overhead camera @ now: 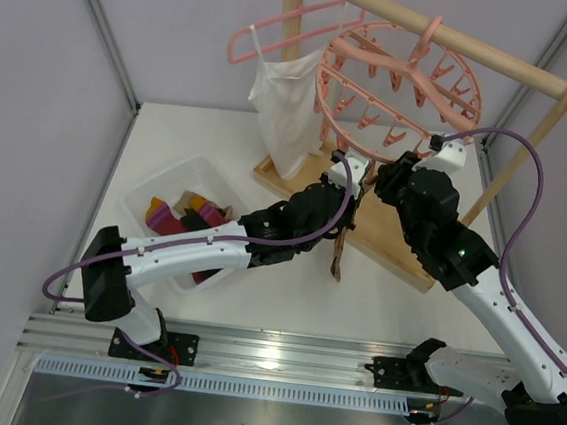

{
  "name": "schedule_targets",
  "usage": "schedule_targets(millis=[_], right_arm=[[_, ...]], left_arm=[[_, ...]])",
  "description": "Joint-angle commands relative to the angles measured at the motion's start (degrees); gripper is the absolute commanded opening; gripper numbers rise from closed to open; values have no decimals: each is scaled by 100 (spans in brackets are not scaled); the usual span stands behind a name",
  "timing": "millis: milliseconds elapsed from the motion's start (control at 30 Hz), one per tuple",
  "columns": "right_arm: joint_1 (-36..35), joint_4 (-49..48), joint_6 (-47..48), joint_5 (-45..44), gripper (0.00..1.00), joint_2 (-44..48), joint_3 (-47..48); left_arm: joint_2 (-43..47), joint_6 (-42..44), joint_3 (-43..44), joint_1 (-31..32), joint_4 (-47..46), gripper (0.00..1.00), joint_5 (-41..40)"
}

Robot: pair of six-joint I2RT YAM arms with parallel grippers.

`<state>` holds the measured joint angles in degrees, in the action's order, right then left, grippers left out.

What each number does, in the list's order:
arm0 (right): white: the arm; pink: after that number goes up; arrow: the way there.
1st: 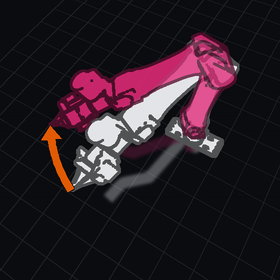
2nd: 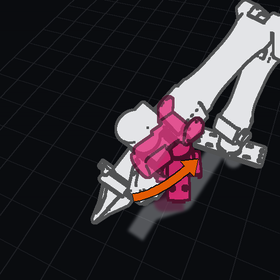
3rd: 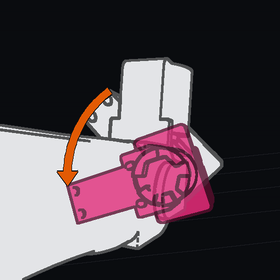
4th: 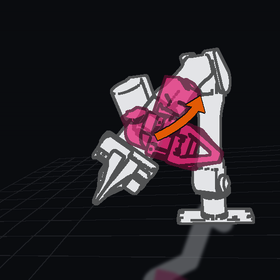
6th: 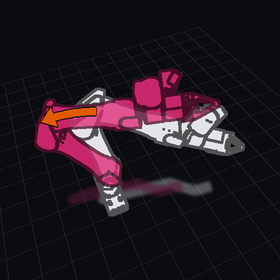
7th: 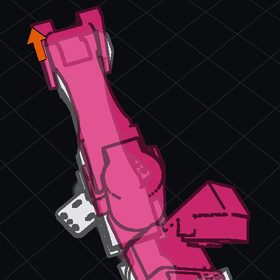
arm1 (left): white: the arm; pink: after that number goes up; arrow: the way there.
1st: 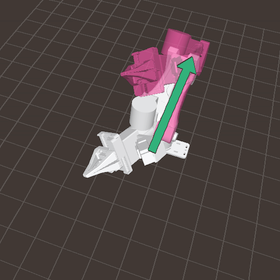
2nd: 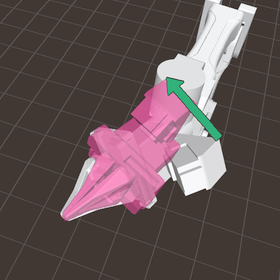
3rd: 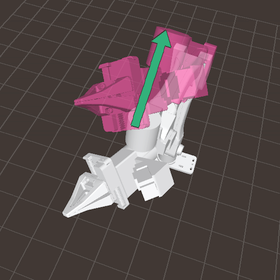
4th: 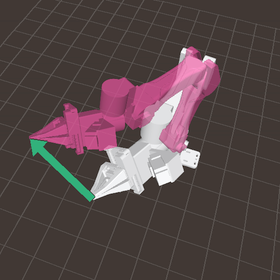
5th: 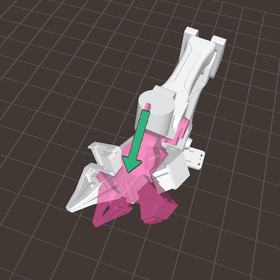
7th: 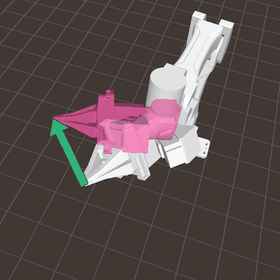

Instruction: Clip the socks to the hanger

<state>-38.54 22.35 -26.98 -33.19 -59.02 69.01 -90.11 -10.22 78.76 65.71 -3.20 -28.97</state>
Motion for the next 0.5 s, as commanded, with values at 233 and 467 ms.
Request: schedule_targets(millis=[233,467], right_arm=[[-74,-134,-273,-285,0,-118,191],[-118,-117,-299,-346,0,-171,218]], left_arm=[[37,-174,359,126,-128,1,-161],[11,-182,359,144,-119,1,-205]])
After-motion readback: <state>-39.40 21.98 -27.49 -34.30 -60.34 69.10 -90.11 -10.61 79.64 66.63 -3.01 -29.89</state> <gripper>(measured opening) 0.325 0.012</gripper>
